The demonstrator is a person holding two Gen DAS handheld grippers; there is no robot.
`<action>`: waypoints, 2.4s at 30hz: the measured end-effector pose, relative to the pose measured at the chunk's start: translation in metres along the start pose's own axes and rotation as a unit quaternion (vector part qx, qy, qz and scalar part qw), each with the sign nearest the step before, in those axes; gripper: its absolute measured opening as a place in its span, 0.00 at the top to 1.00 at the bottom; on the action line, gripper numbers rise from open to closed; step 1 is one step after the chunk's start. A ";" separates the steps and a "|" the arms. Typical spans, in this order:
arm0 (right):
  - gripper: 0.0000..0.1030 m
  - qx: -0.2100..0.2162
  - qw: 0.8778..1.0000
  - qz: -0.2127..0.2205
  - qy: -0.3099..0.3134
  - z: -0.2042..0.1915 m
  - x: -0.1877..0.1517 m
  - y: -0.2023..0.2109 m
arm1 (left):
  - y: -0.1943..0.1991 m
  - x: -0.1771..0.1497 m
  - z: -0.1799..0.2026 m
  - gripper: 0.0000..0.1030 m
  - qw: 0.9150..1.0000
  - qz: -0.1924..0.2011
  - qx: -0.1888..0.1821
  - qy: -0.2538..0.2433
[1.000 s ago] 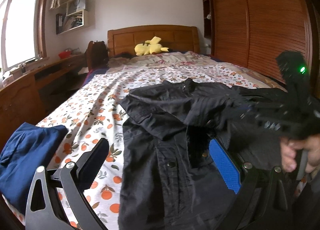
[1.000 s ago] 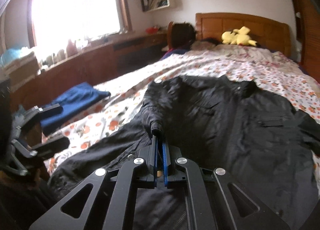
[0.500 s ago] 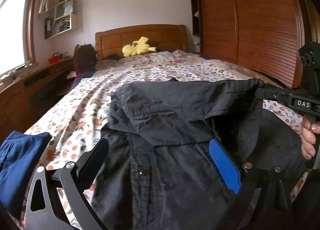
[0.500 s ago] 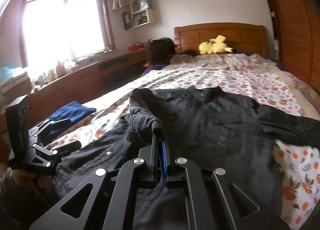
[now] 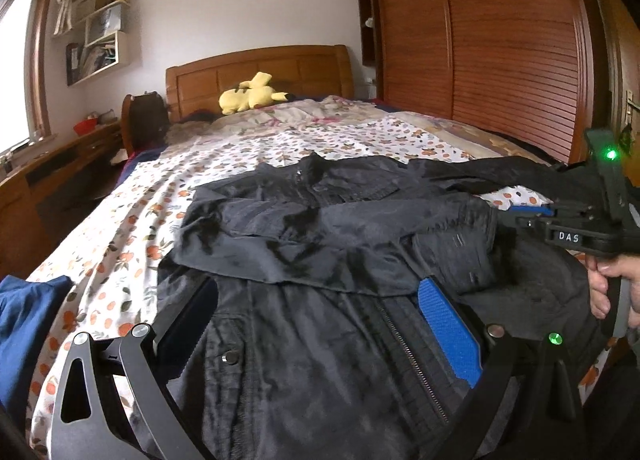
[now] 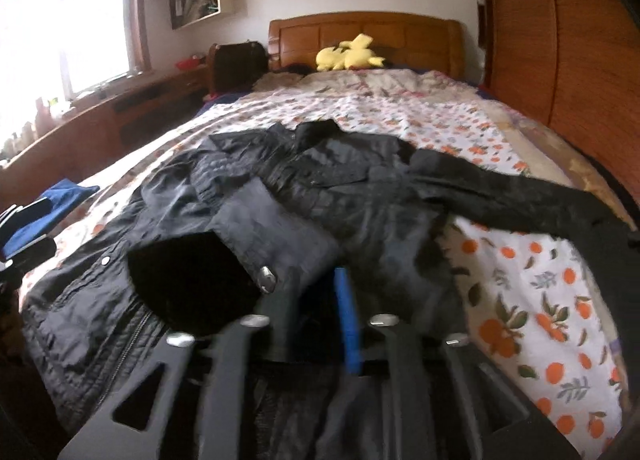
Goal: Fold large clothes
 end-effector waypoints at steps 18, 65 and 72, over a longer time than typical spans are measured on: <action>0.65 0.027 0.997 -0.072 0.032 -0.019 -0.025 -0.037 | -0.017 -0.015 0.040 0.02 0.999 -0.020 -0.035 -0.006; 0.63 0.002 0.999 -0.032 0.039 -0.016 -0.010 -0.015 | -0.084 -0.006 0.002 0.02 0.999 0.000 -0.031 0.030; 0.53 -0.044 0.999 0.005 0.019 0.030 0.030 0.000 | -0.072 -0.009 0.006 0.02 0.999 0.037 -0.019 0.018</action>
Point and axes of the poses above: each gripper's, at about its wrist camera, not at the fingertips, and y roughly against the way its jaws point, z to its right, x to its top, the point moved 3 cm from there along -y, roughly the way its jaws point, and after that the axes turned 2 degrees about z, right-handed, at the moved point
